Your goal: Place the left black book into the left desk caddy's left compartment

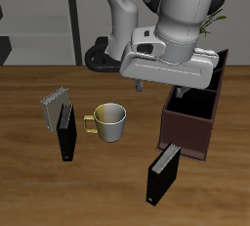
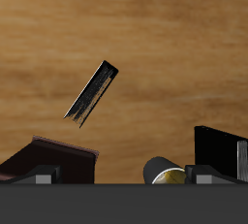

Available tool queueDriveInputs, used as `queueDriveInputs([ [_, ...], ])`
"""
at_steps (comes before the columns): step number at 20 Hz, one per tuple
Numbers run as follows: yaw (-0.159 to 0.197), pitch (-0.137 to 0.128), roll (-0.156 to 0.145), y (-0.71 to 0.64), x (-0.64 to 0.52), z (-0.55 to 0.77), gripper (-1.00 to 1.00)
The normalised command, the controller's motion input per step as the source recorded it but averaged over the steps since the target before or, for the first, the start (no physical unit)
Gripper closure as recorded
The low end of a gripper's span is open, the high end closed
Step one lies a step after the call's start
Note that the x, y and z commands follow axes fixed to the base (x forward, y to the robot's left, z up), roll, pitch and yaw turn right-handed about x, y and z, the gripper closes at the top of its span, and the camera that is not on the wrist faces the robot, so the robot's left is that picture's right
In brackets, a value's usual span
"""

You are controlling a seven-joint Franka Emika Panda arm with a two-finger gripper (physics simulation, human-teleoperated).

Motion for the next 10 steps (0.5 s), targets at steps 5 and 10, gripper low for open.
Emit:
queueDriveInputs([
  [5, -0.001, 0.003, 0.025, 0.13, 0.26, -0.36, -1.00],
  [10, -0.007, 0.002, 0.058, 0.15, 0.15, -0.30, -1.00],
])
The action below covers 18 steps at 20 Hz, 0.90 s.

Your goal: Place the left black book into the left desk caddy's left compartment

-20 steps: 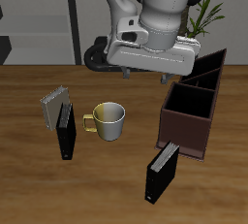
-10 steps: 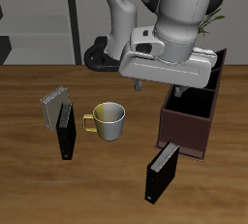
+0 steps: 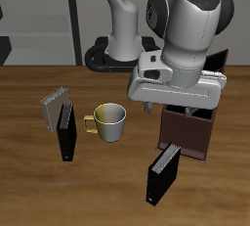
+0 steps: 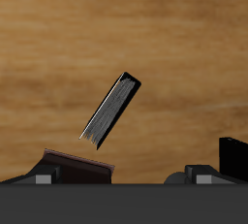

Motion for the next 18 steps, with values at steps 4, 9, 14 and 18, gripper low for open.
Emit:
queueDriveInputs([
  [4, -0.007, 0.015, 0.040, 0.05, 0.14, -0.31, -1.00],
  [9, -0.006, -0.003, 0.020, -0.11, 0.13, -0.25, -1.00],
  [14, -0.016, 0.004, 0.001, -0.04, 0.03, -0.21, -1.00],
  [18, -0.024, 0.008, 0.021, 0.02, 0.05, -0.33, -1.00],
])
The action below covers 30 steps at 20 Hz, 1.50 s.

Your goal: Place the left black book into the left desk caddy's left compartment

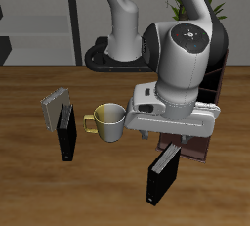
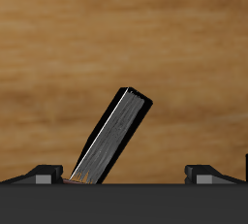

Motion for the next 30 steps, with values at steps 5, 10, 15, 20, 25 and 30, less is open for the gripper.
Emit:
queueDriveInputs([
  [5, -0.045, 0.025, 0.011, 0.00, 0.09, -0.38, -1.00],
  [10, -0.032, 0.033, -0.001, -0.05, 0.07, -0.42, -1.00],
  [15, -0.017, 0.058, -0.003, -0.09, 0.06, -0.49, -1.00],
  [20, 0.003, 0.039, -0.003, 0.01, 0.02, -0.38, 1.00],
  [25, -0.066, 0.040, 0.029, -0.02, -0.02, -0.26, 1.00],
  [30, -0.021, -0.008, -0.011, -0.05, -0.04, 0.17, 1.00],
])
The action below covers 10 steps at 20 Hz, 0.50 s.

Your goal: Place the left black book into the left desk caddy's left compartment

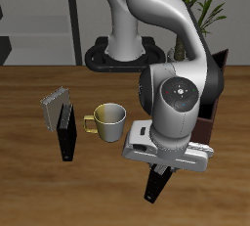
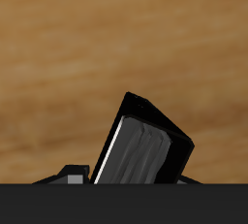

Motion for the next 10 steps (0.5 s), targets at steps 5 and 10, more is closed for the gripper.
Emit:
queueDriveInputs([
  [5, 0.018, -0.114, -0.027, -0.18, -0.32, 0.90, 1.00],
  [10, 0.024, -0.062, -0.043, -0.21, -0.43, 0.84, 1.00],
])
